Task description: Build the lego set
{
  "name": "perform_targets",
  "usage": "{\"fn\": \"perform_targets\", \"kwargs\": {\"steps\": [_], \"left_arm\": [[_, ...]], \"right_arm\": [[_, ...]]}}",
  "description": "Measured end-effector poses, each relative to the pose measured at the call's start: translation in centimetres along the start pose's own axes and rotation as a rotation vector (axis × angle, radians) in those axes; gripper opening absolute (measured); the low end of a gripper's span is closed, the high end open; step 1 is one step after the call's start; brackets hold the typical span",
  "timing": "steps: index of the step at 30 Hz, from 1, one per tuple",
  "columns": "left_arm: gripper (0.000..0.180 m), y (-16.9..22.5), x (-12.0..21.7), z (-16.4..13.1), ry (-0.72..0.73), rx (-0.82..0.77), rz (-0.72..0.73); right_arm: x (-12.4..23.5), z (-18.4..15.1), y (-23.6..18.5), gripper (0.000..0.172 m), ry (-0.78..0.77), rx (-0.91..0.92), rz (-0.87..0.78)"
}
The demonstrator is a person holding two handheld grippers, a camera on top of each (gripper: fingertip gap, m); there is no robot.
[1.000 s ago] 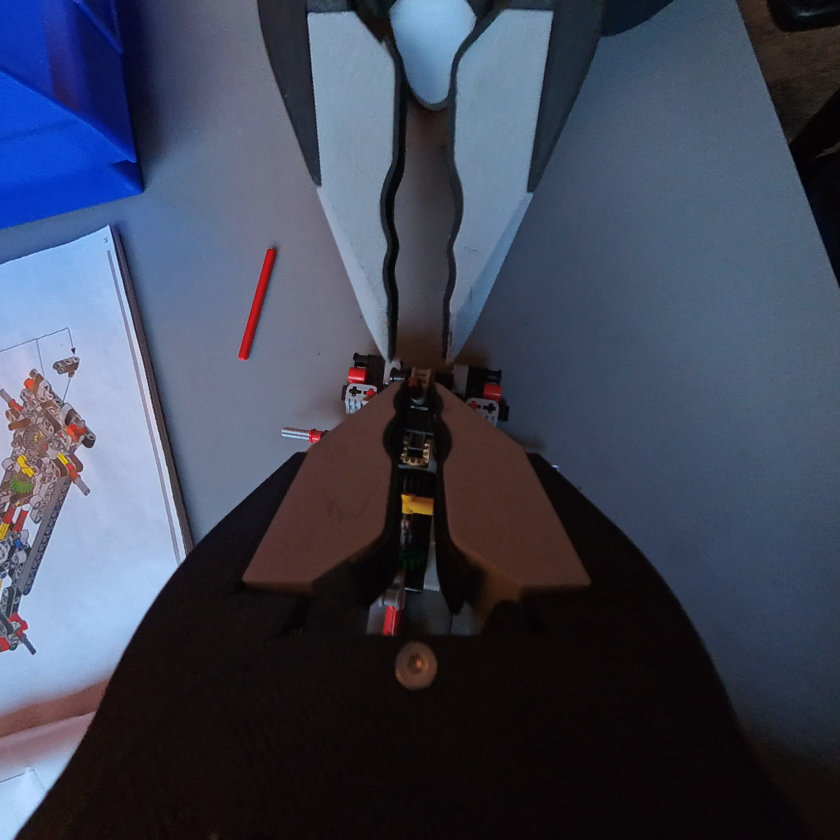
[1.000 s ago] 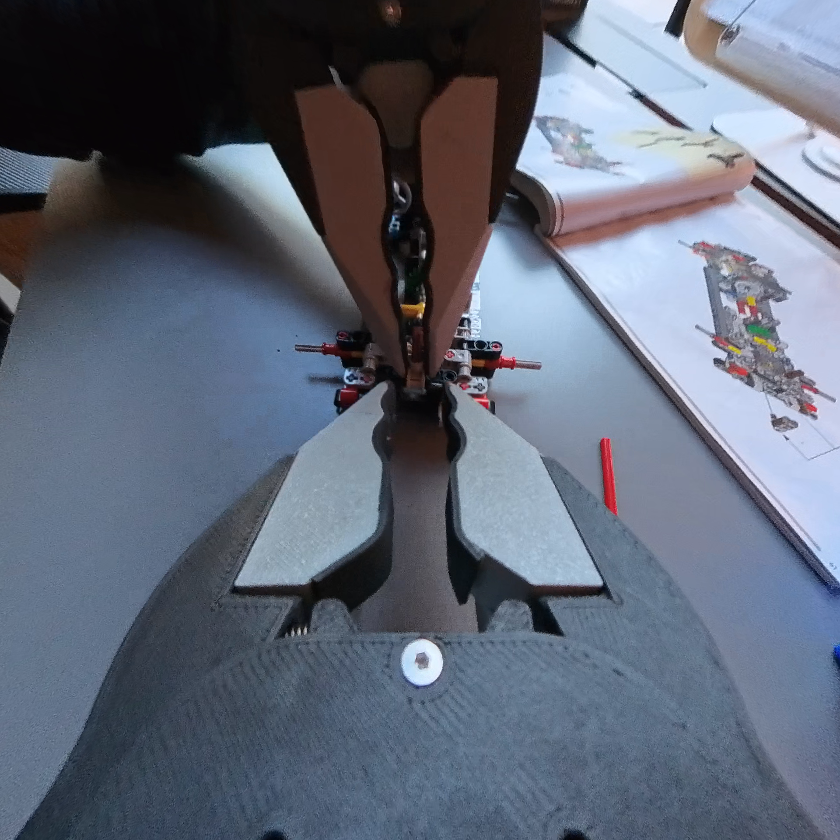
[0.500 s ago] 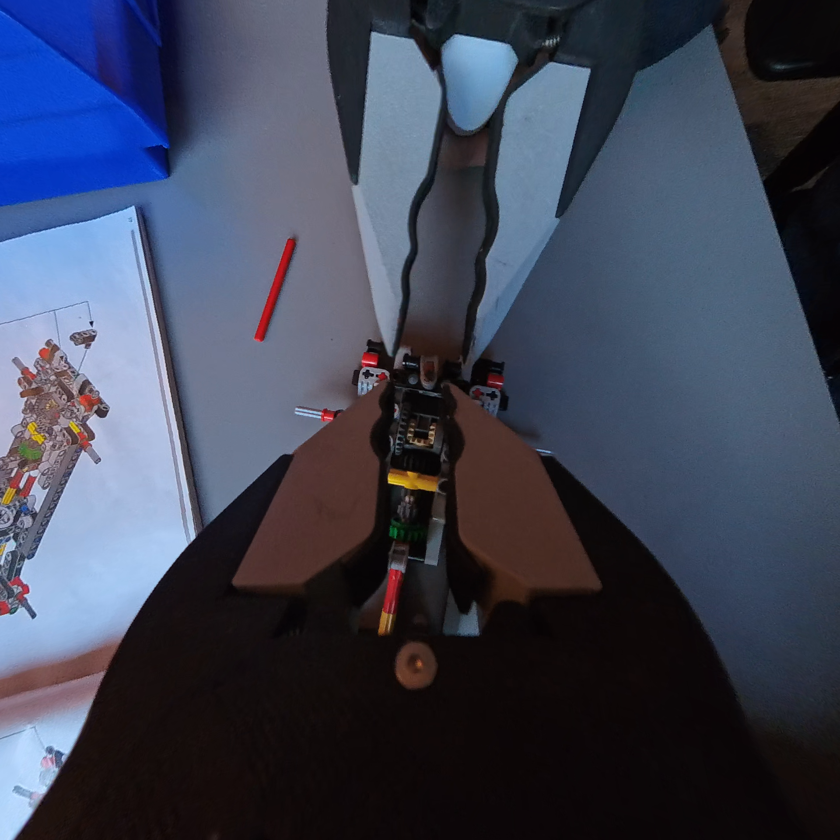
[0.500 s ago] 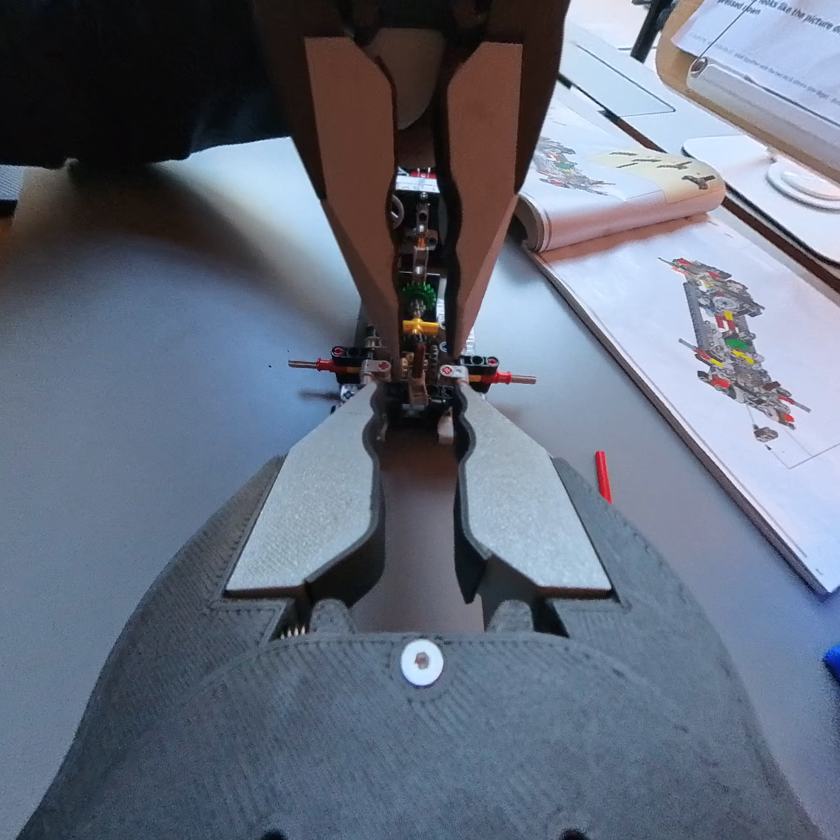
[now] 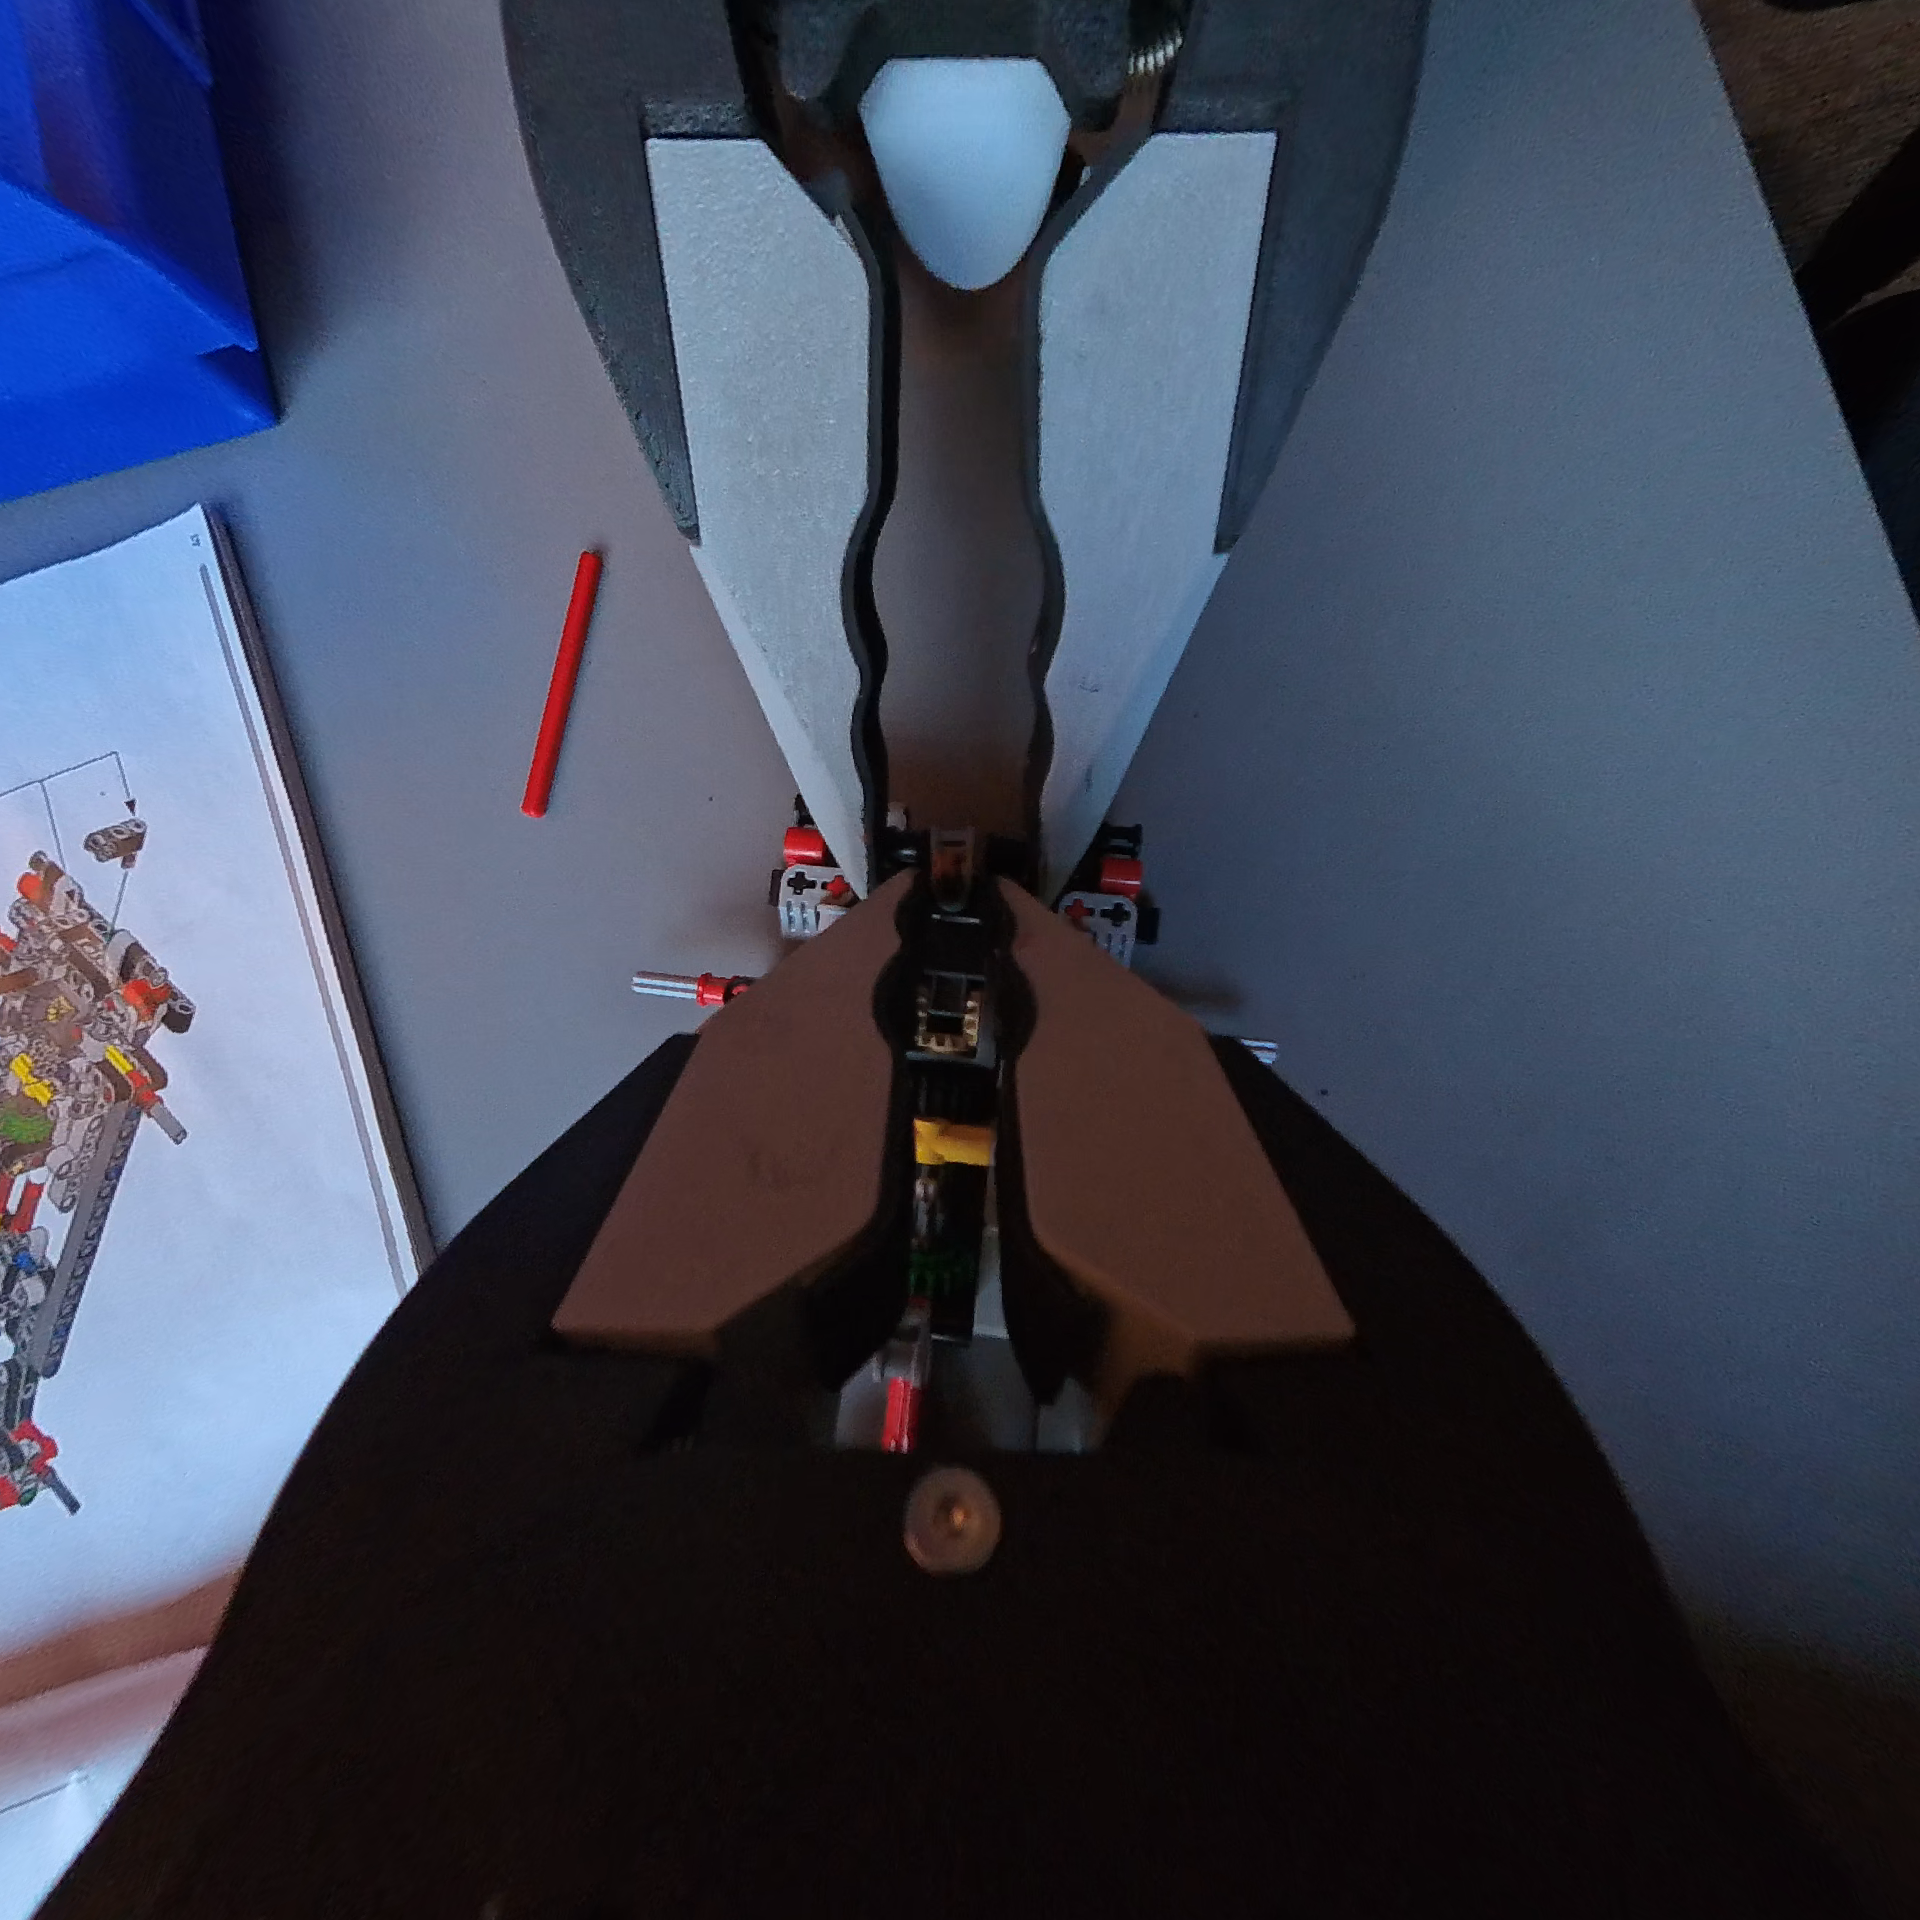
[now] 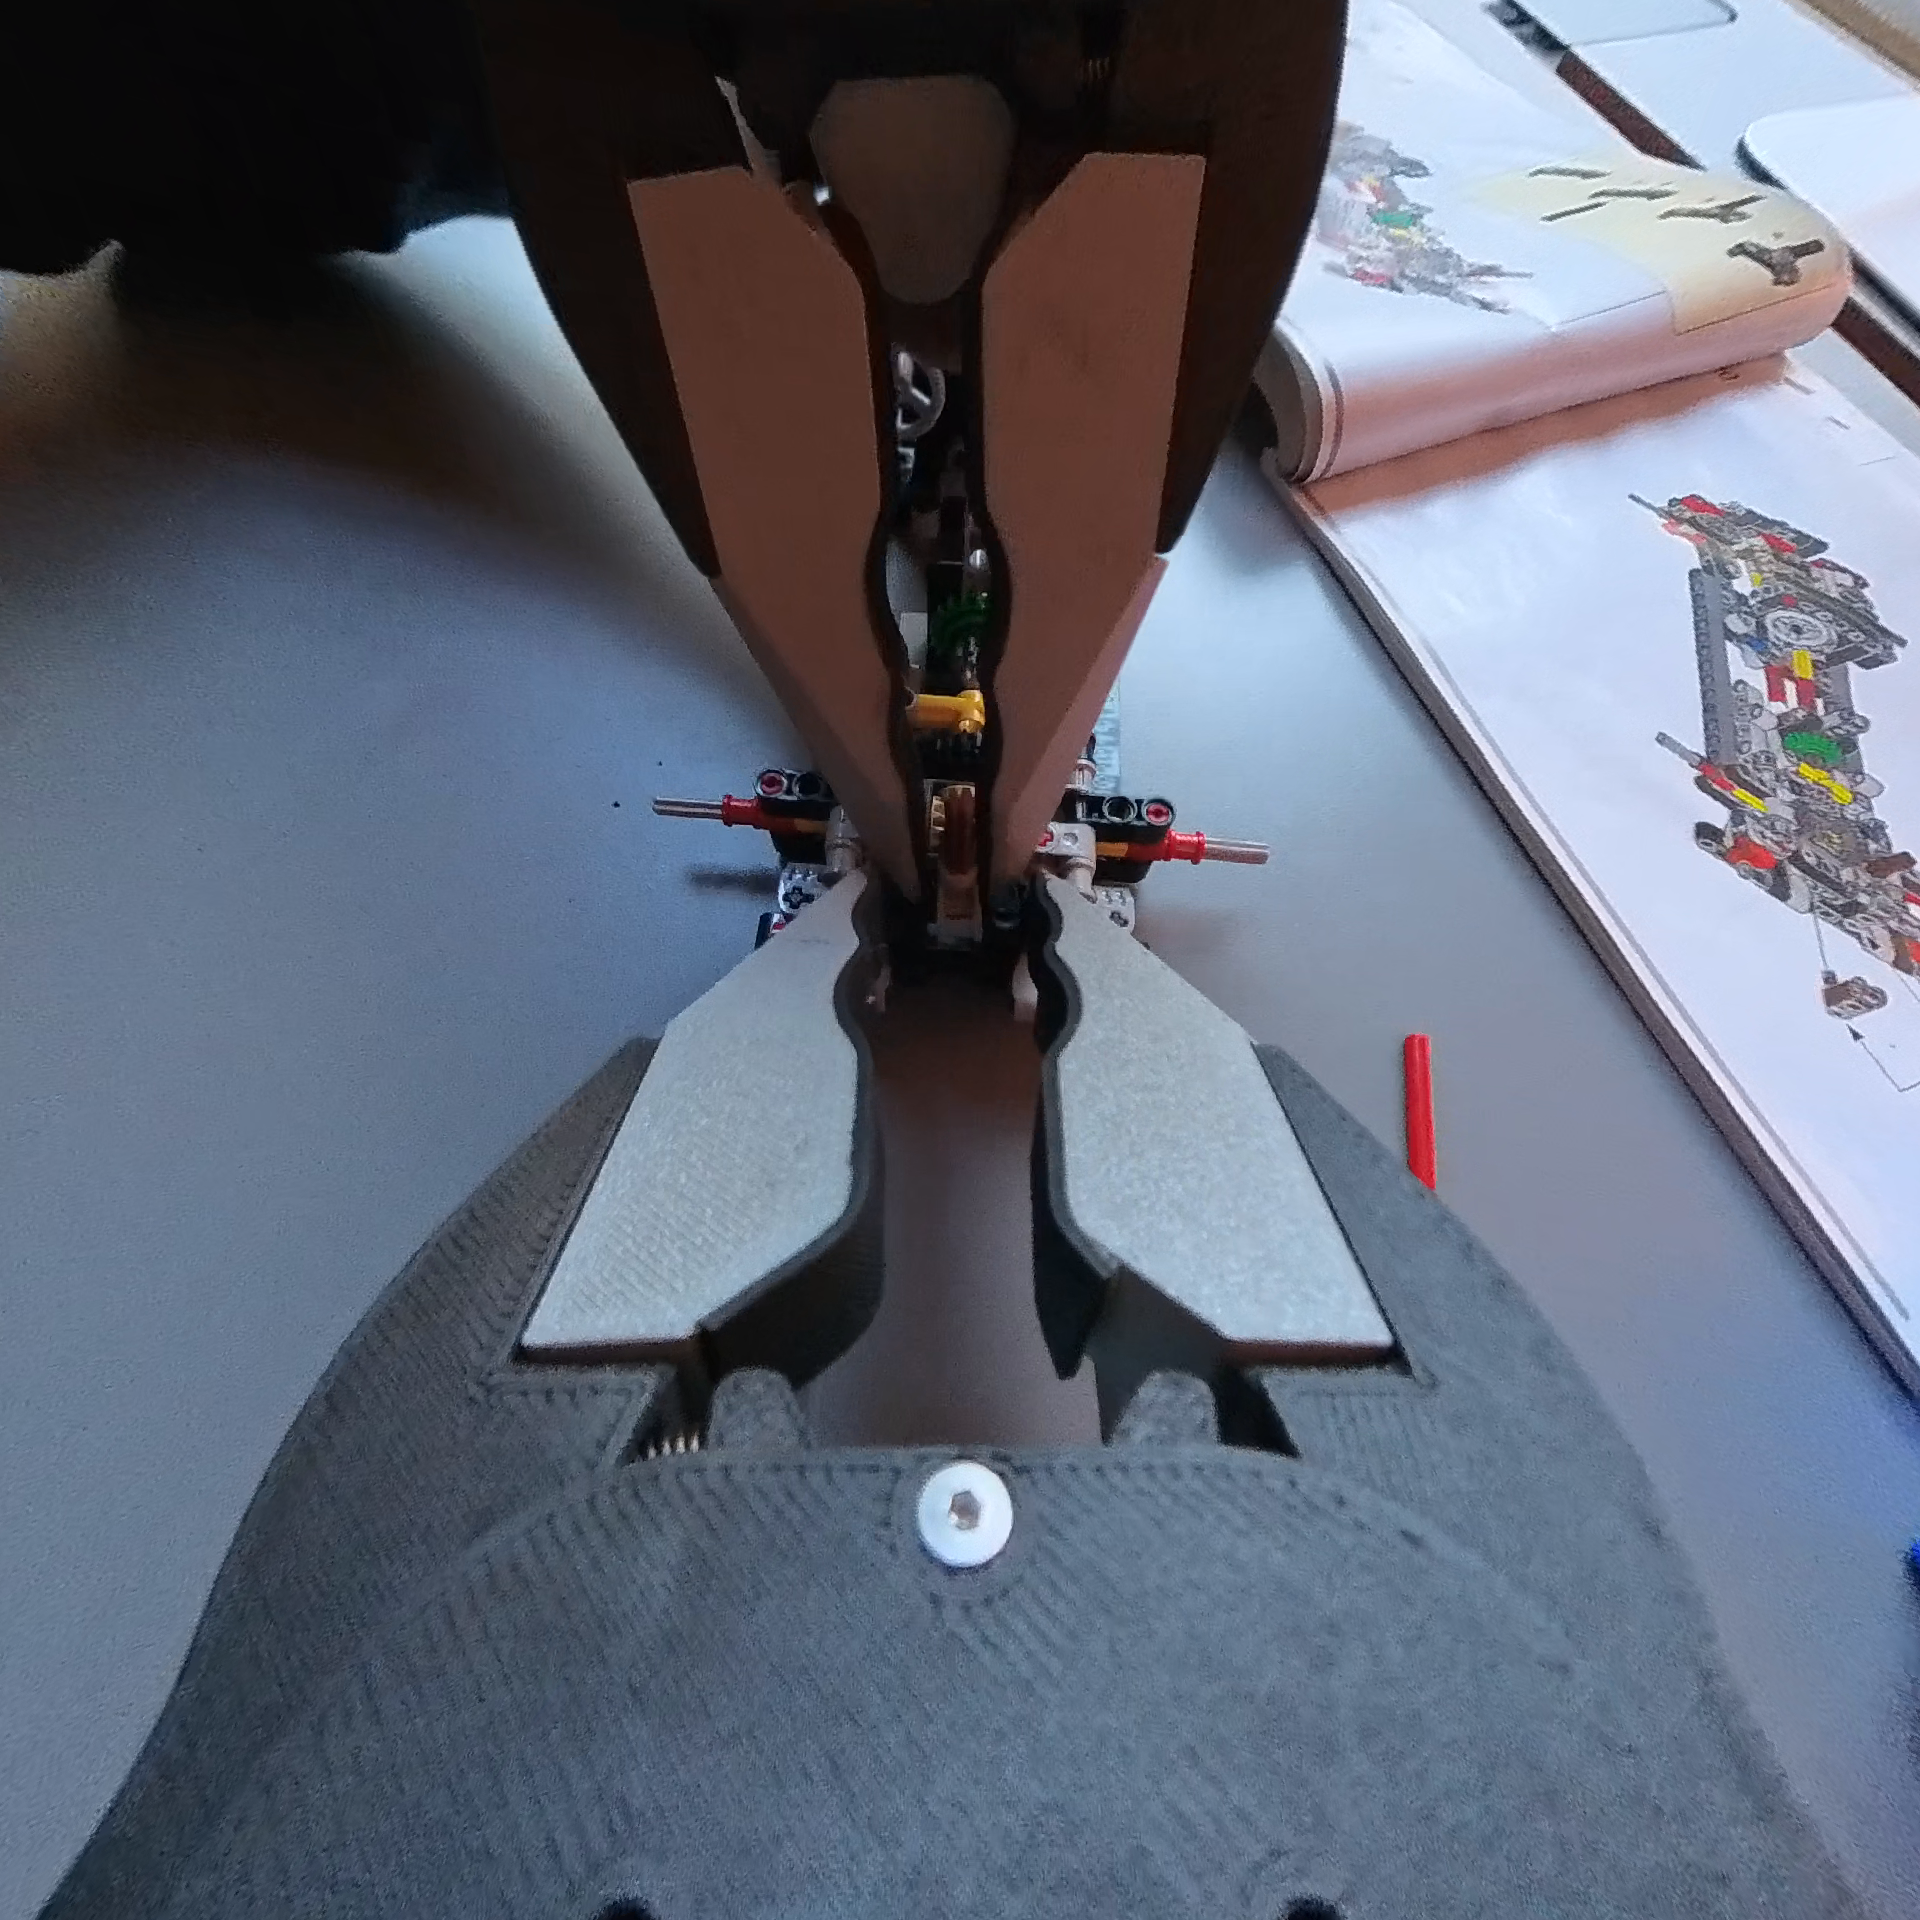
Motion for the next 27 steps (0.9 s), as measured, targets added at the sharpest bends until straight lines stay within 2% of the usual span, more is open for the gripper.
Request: {"fn": "perform_targets", "kwargs": {"steps": [3,8,12,15,22,25,27], "left_arm": [[0.006,0.1,0.1,-0.1,-0.006,-0.007,-0.008],[0.006,0.2,-0.1,-0.4,-0.003,-0.008,-0.015],[0.006,0.2,-0.2,-0.8,0.032,-0.001,-0.022],[0.006,0.3,-0.2,-0.7,0.016,-0.016,-0.010],[0.006,0.4,-0.1,-0.7,0.021,0.012,-0.002],[0.008,0.6,0.3,-0.8,0.019,0.001,-0.001],[0.011,0.4,1.0,-0.9,0.012,-0.004,0.030]], "right_arm": [[-0.1,0.6,0.1,0.023,-0.079,0.021,0.031],[-0.7,2.2,0.3,0.023,-0.314,0.074,0.101],[-1.0,2.5,0.4,0.022,-0.373,0.068,0.118],[-0.9,2.3,0.3,0.023,-0.350,0.053,0.107],[-0.5,1.2,0.2,0.023,-0.161,-0.016,0.085],[0.9,0.5,0.7,0.040,-0.015,-0.093,0.091],[1.4,-0.7,1.1,0.048,0.023,-0.124,0.058]]}}
Point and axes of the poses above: each gripper's, where its closed fingertips meet, x back along the fingers, z out of its top, y = z × x across the jaws, the point moved 8 cm from there along x, back along the fingers, and after that the axes turned 6 degrees about x, right-handed, at the moved point
